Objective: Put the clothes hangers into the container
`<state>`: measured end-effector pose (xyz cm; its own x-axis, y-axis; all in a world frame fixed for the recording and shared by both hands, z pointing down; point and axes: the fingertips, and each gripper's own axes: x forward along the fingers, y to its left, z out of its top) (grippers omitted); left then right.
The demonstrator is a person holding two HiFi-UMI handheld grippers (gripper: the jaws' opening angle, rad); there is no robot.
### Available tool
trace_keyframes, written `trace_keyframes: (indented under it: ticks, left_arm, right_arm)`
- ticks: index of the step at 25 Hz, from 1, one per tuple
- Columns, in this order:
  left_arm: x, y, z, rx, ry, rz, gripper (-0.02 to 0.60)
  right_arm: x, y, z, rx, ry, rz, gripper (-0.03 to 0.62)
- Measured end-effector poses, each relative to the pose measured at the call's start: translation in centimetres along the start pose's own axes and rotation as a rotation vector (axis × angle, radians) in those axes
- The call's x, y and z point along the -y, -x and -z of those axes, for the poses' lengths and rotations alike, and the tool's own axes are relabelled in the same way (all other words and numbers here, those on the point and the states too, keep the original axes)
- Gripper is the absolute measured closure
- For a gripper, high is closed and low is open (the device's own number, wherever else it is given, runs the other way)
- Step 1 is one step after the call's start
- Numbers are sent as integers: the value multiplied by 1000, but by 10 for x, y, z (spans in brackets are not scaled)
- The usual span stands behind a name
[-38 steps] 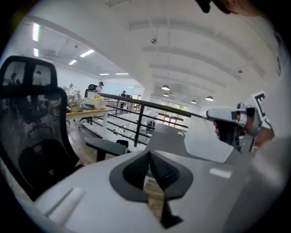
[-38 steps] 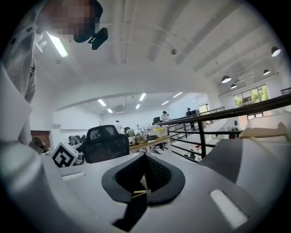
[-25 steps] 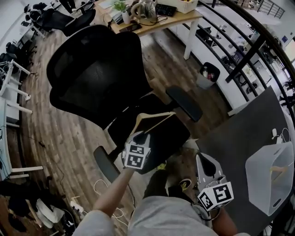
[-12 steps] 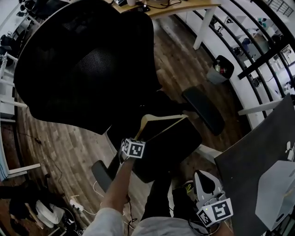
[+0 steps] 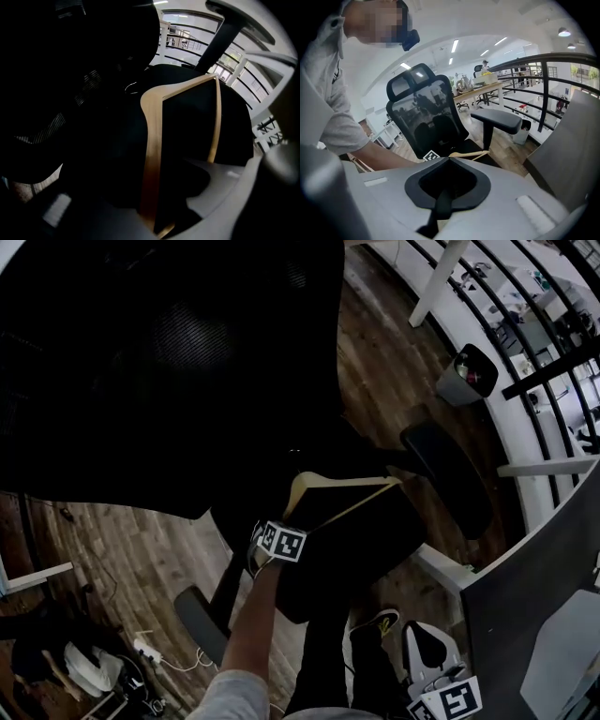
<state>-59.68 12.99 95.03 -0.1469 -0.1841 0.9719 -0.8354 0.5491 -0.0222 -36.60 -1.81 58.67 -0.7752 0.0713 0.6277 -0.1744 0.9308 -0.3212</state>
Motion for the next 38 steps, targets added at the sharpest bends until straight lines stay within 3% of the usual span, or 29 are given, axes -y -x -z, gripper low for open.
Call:
trace_keyframes:
  ticks: [5, 8, 13, 17, 25, 32, 38]
  left_arm:
    - [2, -1, -4, 8, 7, 0, 388]
    - [3, 7, -2, 70, -7, -31, 486]
    - [-1, 36, -9, 154, -44, -109, 492]
    - [5, 69, -16, 198, -70, -96, 494]
    - [36, 139, -26, 260, -326, -137, 495]
    - [66, 215, -34, 334, -396, -122, 494]
    - [83, 288, -51, 421, -474, -159, 494]
  right_arm:
    - [-7, -8, 0, -6, 1, -22, 594]
    - [-11, -12, 0, -7, 0, -33, 594]
    - [-16, -7, -3, 10, -21, -26, 594]
    - [-20, 2, -3, 32, -34, -18, 594]
    - [-29, 28, -24, 134, -58, -31, 594]
    - [-21, 77, -41, 212, -43, 3, 594]
    - [-10, 119, -59, 309, -23, 18, 594]
